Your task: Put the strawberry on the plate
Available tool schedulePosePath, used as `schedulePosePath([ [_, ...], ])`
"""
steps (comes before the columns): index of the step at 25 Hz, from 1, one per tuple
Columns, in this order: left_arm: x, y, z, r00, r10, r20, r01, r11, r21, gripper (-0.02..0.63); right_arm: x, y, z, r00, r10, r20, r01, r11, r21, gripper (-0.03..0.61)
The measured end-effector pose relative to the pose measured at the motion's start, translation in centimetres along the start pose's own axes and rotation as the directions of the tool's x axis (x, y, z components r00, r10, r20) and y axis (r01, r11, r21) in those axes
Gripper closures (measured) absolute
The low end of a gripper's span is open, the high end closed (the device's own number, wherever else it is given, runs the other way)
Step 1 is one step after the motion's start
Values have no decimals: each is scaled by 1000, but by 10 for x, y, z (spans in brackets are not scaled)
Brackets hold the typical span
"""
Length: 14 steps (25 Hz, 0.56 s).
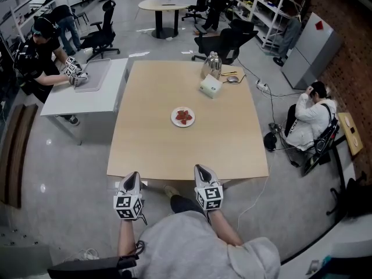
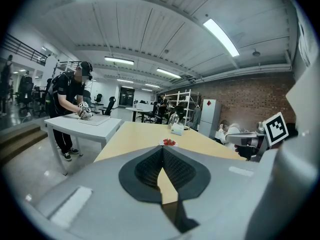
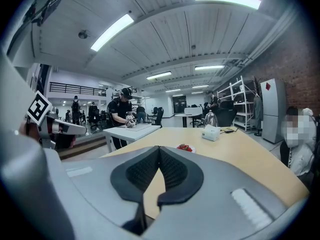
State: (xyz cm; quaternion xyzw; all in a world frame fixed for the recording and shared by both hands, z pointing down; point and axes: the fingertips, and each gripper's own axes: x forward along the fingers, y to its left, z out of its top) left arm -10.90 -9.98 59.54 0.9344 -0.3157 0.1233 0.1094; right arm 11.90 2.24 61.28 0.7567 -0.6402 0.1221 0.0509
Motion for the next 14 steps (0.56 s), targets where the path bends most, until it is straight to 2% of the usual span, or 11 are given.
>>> schedulePosePath([
  [14, 4, 4, -1, 1000, 1, 1, -1, 1000, 1, 595, 6, 0, -2, 1000, -4, -2, 4, 1000, 4, 572],
])
